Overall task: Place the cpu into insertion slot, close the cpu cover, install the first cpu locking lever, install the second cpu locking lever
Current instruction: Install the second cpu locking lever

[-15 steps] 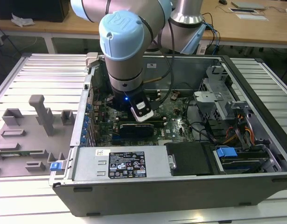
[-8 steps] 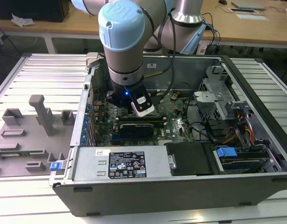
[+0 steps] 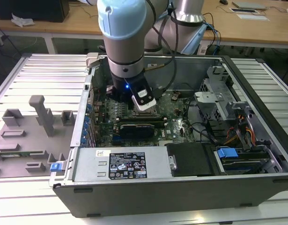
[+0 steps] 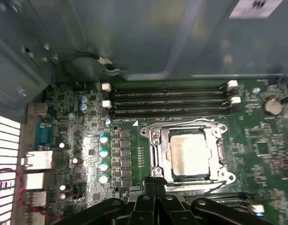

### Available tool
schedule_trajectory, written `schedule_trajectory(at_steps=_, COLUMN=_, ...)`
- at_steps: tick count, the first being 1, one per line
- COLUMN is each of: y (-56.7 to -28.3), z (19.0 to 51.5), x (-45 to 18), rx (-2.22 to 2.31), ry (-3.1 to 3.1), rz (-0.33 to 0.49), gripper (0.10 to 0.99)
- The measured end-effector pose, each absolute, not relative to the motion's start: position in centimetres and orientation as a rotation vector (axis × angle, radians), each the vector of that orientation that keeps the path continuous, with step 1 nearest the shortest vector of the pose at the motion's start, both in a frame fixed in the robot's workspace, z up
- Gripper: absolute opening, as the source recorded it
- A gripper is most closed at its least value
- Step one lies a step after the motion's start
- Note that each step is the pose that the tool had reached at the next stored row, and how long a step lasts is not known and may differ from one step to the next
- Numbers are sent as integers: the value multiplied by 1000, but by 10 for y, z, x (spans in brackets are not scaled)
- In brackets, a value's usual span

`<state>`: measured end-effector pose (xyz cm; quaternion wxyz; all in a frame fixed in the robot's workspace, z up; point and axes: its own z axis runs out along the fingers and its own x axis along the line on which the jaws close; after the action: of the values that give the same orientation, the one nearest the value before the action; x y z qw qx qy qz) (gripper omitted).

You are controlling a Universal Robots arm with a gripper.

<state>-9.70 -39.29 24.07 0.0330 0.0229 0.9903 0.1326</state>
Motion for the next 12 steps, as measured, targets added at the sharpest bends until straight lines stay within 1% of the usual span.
schedule_trajectory(at_steps=2, y=-393, z=247, x=-97, rx=70, ry=3050, rz=395, gripper=106)
schedule_trajectory(at_steps=6, y=-393, z=254, x=-95, rx=71, ry=3063, rz=342, gripper=106)
schedule_trajectory(at_steps=12, y=-397, z=254, x=-79, rx=73, ry=3073, rz=338, gripper=106)
